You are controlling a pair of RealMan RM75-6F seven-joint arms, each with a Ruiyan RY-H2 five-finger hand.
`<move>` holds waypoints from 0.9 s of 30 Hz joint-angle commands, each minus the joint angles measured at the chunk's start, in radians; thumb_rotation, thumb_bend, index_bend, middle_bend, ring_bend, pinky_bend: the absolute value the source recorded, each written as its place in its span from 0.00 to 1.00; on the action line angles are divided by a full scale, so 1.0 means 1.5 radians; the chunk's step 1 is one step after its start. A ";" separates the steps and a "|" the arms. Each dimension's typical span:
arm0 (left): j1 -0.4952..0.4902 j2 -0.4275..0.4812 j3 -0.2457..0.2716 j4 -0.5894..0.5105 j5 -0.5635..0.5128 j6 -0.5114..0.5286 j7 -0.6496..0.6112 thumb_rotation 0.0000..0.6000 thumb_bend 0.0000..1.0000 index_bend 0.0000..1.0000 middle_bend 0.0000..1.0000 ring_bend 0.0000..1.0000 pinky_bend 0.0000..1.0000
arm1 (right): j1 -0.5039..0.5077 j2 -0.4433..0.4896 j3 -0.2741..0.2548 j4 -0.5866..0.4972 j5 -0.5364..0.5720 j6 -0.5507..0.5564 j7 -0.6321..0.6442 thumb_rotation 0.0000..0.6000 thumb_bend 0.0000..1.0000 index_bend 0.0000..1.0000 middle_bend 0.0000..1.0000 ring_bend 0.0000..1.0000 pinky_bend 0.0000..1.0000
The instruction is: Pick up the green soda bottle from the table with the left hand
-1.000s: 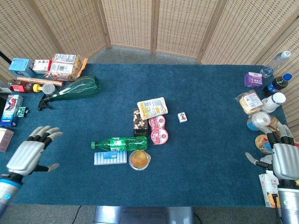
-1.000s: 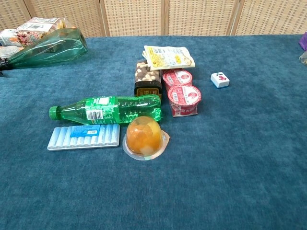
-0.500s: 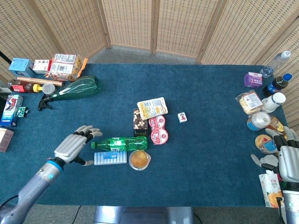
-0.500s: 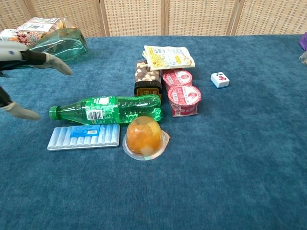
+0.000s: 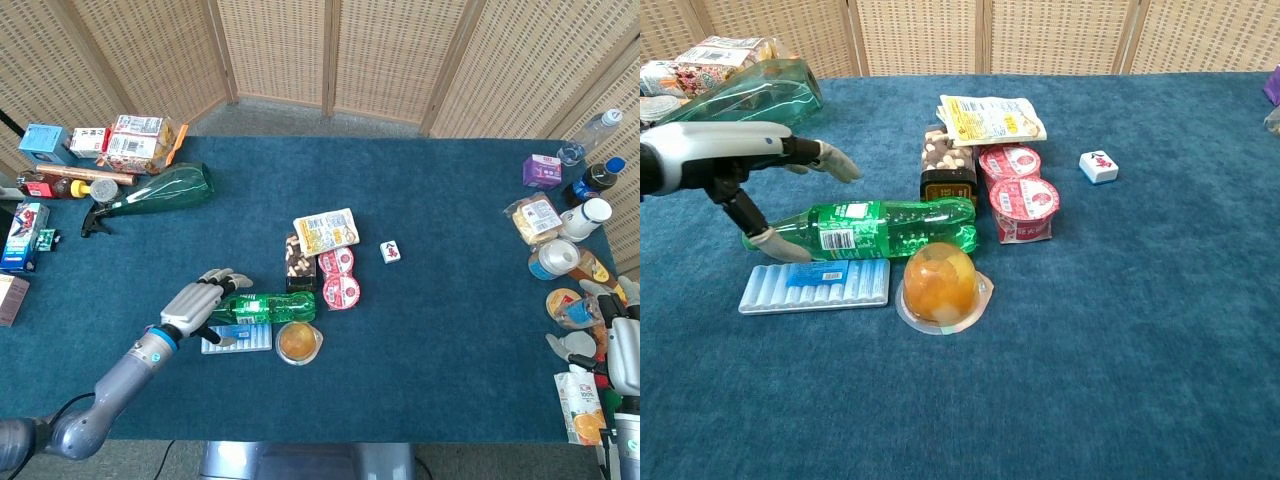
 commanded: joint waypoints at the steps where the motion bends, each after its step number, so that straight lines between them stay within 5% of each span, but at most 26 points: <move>1: -0.014 -0.015 0.001 0.013 -0.014 -0.006 0.002 1.00 0.14 0.15 0.17 0.01 0.00 | -0.002 0.001 0.000 -0.001 0.000 0.001 0.003 0.77 0.20 0.19 0.25 0.03 0.00; 6: -0.045 -0.043 0.004 0.037 -0.046 -0.019 0.016 1.00 0.19 0.16 0.19 0.05 0.00 | -0.007 0.005 -0.002 -0.005 -0.004 0.002 0.012 0.77 0.19 0.19 0.26 0.03 0.00; 9: -0.061 -0.060 0.010 0.051 -0.059 -0.015 0.035 1.00 0.27 0.23 0.25 0.17 0.01 | -0.011 0.007 -0.003 -0.006 -0.008 0.005 0.024 0.77 0.19 0.19 0.25 0.03 0.00; 12: -0.075 -0.073 0.018 0.061 -0.074 -0.009 0.055 1.00 0.34 0.32 0.37 0.34 0.17 | -0.016 0.009 -0.003 -0.004 -0.010 0.011 0.037 0.77 0.19 0.19 0.26 0.03 0.00; 18: -0.082 -0.090 0.029 0.073 -0.093 0.032 0.086 1.00 0.58 0.61 0.70 0.76 0.66 | -0.030 0.014 0.006 0.000 -0.023 0.041 0.074 0.78 0.19 0.20 0.26 0.04 0.00; 22: -0.075 -0.085 0.028 0.074 -0.100 0.054 0.081 1.00 0.67 0.66 0.75 0.87 0.78 | -0.034 0.017 0.006 0.003 -0.027 0.045 0.081 0.78 0.19 0.20 0.27 0.04 0.00; 27: -0.062 -0.063 0.020 0.066 -0.091 0.056 0.047 1.00 0.69 0.66 0.76 0.89 0.80 | -0.034 0.013 0.007 0.005 -0.034 0.047 0.089 0.78 0.19 0.20 0.27 0.04 0.00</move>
